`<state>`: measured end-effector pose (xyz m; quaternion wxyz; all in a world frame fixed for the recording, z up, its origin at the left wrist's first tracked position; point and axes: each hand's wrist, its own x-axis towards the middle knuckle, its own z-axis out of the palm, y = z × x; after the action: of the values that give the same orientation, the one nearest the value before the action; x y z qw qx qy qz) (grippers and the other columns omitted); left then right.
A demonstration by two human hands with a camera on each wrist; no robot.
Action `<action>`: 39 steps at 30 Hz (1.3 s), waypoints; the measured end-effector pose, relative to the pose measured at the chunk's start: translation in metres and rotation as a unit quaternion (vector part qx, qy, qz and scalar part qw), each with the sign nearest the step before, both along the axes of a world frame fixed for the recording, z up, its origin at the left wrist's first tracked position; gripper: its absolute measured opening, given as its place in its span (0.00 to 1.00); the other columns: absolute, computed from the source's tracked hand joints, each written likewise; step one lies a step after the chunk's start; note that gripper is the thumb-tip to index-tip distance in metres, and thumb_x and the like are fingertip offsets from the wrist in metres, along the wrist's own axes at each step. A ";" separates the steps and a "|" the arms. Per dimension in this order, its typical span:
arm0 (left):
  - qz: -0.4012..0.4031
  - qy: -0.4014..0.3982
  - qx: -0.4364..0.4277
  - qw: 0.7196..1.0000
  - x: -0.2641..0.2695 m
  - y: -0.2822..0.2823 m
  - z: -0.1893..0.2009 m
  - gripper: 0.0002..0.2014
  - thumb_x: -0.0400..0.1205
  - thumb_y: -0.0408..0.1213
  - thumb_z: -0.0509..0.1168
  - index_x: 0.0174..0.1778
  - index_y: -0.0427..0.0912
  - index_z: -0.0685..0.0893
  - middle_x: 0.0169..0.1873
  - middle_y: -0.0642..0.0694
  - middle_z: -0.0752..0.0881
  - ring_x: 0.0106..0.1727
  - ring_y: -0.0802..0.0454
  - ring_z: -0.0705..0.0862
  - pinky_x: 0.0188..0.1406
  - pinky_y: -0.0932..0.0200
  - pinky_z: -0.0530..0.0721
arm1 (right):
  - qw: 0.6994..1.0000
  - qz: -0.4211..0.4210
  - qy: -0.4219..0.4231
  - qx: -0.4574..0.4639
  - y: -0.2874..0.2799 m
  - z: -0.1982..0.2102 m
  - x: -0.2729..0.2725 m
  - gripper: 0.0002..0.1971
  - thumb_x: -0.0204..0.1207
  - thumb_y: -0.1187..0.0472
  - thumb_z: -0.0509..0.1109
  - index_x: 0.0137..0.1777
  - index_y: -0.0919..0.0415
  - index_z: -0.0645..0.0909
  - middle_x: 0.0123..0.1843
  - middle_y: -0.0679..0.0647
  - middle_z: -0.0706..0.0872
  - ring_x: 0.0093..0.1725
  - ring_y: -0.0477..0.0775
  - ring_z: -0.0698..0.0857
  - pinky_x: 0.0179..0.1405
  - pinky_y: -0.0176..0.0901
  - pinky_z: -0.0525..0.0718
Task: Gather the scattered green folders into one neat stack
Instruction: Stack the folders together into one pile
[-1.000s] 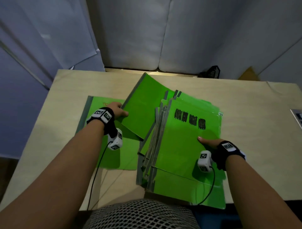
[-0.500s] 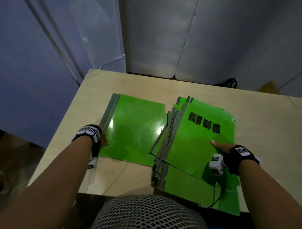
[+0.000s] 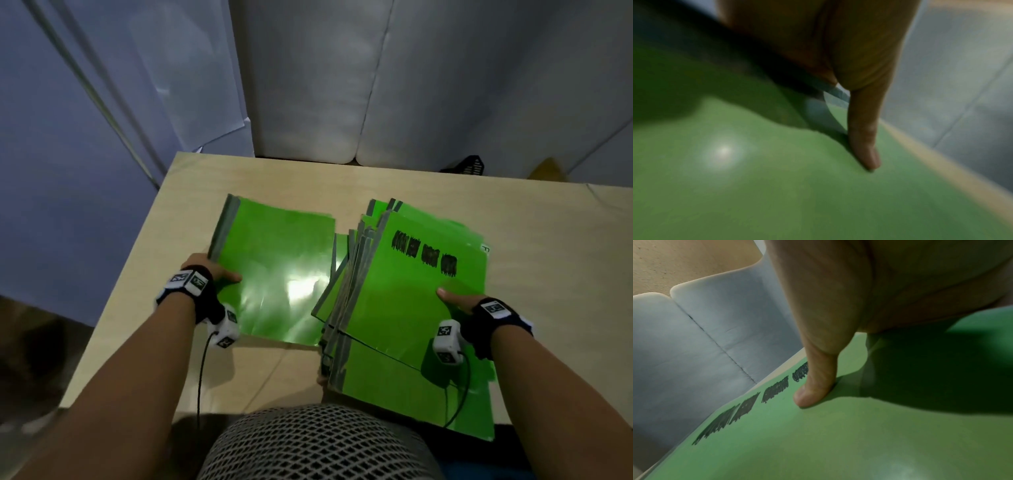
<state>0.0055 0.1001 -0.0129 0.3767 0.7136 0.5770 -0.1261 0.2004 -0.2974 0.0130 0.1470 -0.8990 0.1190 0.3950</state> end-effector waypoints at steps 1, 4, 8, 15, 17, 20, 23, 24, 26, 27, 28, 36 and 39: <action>-0.005 -0.017 -0.002 1.000 0.006 0.004 0.015 0.39 0.64 0.41 0.83 0.69 0.29 0.77 0.61 0.30 0.83 0.58 0.30 0.83 0.60 0.36 0.82 | 1.000 0.004 0.002 0.001 -0.001 -0.001 0.000 0.30 0.85 0.50 0.63 0.84 0.53 0.60 0.83 0.68 0.62 0.64 0.77 0.80 0.56 0.69 0.84; -0.056 -0.062 0.066 0.994 0.027 0.012 0.069 0.31 0.66 0.36 0.82 0.62 0.29 0.80 0.56 0.30 0.85 0.55 0.31 0.84 0.56 0.40 0.83 | 0.999 -0.034 0.013 0.011 -0.001 -0.004 0.003 0.35 0.81 0.43 0.66 0.83 0.56 0.61 0.81 0.70 0.65 0.63 0.77 0.80 0.53 0.67 0.85; -0.110 -0.163 0.121 0.973 0.059 0.009 0.137 0.19 0.70 0.35 0.79 0.54 0.39 0.82 0.47 0.38 0.84 0.44 0.43 0.81 0.45 0.55 0.76 | 0.996 -0.090 0.008 0.025 -0.005 -0.014 0.007 0.42 0.75 0.34 0.66 0.82 0.60 0.63 0.79 0.71 0.69 0.62 0.76 0.81 0.52 0.66 0.84; -0.086 -0.291 -0.177 0.936 0.086 -0.054 0.119 0.21 0.62 0.32 0.82 0.49 0.32 0.87 0.48 0.32 0.89 0.39 0.44 0.91 0.48 0.43 0.89 | 0.961 -0.223 0.034 0.161 -0.027 -0.037 0.021 0.64 0.45 0.29 0.80 0.82 0.57 0.63 0.79 0.69 0.68 0.69 0.77 0.76 0.64 0.70 0.76; -0.131 -0.218 -0.179 0.950 0.096 -0.088 0.076 0.43 0.47 0.47 0.87 0.56 0.31 0.85 0.53 0.32 0.88 0.51 0.37 0.89 0.57 0.38 0.85 | 0.938 -0.272 0.019 0.214 -0.036 -0.045 0.026 0.64 0.48 0.23 0.74 0.84 0.51 0.57 0.83 0.68 0.60 0.75 0.76 0.71 0.69 0.71 0.72; -0.239 -0.075 -0.074 0.965 0.098 -0.146 0.027 0.37 0.67 0.48 0.80 0.65 0.32 0.75 0.60 0.37 0.82 0.60 0.38 0.83 0.50 0.54 0.81 | 0.912 -0.314 0.015 0.263 -0.048 -0.047 0.024 0.68 0.40 0.16 0.71 0.84 0.39 0.52 0.86 0.61 0.53 0.81 0.70 0.64 0.72 0.80 0.65; -0.302 -0.017 -0.010 0.953 0.097 -0.189 -0.002 0.37 0.72 0.53 0.74 0.71 0.36 0.70 0.67 0.36 0.75 0.66 0.37 0.78 0.58 0.49 0.83 | 0.915 -0.309 0.026 0.259 -0.063 -0.065 0.027 0.71 0.31 0.19 0.78 0.81 0.37 0.58 0.84 0.52 0.62 0.79 0.65 0.68 0.67 0.79 0.71; -0.313 -0.019 0.008 0.949 0.098 -0.196 -0.009 0.41 0.71 0.55 0.74 0.73 0.38 0.67 0.70 0.36 0.71 0.70 0.36 0.74 0.64 0.45 0.81 | 0.920 -0.296 0.025 0.255 -0.062 -0.064 0.024 0.71 0.31 0.21 0.80 0.81 0.41 0.62 0.82 0.52 0.67 0.77 0.66 0.72 0.65 0.79 0.73; -0.293 -0.033 0.017 0.955 0.102 -0.203 -0.013 0.45 0.69 0.55 0.76 0.75 0.39 0.63 0.72 0.36 0.66 0.74 0.35 0.69 0.70 0.43 0.76 | 0.936 -0.266 0.014 0.231 -0.055 -0.057 0.019 0.71 0.29 0.22 0.81 0.79 0.50 0.69 0.79 0.58 0.73 0.72 0.68 0.77 0.65 0.77 0.75; -0.269 -0.040 0.002 0.962 0.103 -0.204 -0.013 0.48 0.67 0.54 0.78 0.76 0.39 0.60 0.73 0.35 0.65 0.74 0.35 0.68 0.71 0.42 0.75 | 0.943 -0.249 0.004 0.221 -0.052 -0.055 0.018 0.71 0.29 0.22 0.81 0.79 0.53 0.70 0.78 0.61 0.73 0.72 0.69 0.77 0.66 0.76 0.75; -0.245 -0.043 -0.020 0.968 0.104 -0.203 -0.012 0.51 0.66 0.55 0.78 0.78 0.38 0.58 0.75 0.34 0.63 0.75 0.35 0.68 0.71 0.42 0.74 | 0.946 -0.240 -0.002 0.219 -0.050 -0.054 0.016 0.72 0.31 0.23 0.81 0.79 0.56 0.69 0.79 0.63 0.72 0.73 0.71 0.76 0.67 0.76 0.74; -0.146 -0.021 -0.130 0.981 0.109 -0.202 -0.015 0.58 0.65 0.63 0.75 0.81 0.32 0.56 0.77 0.32 0.68 0.71 0.34 0.75 0.66 0.43 0.80 | 0.962 -0.208 -0.025 0.176 -0.043 -0.053 0.019 0.72 0.35 0.24 0.80 0.81 0.61 0.65 0.79 0.66 0.72 0.71 0.74 0.76 0.67 0.72 0.76; -0.122 -0.056 -0.184 0.974 0.112 -0.213 -0.017 0.52 0.66 0.64 0.74 0.75 0.29 0.67 0.59 0.35 0.82 0.45 0.42 0.83 0.40 0.56 0.82 | 0.963 -0.202 -0.084 0.156 -0.053 -0.055 0.029 0.54 0.51 0.23 0.75 0.64 0.69 0.79 0.67 0.69 0.81 0.62 0.70 0.82 0.64 0.65 0.81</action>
<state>0.1171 -0.1133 -0.0296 0.5152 0.7027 0.4308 -0.2350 0.2291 -0.3499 -0.0424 0.3720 -0.8522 0.2219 0.2934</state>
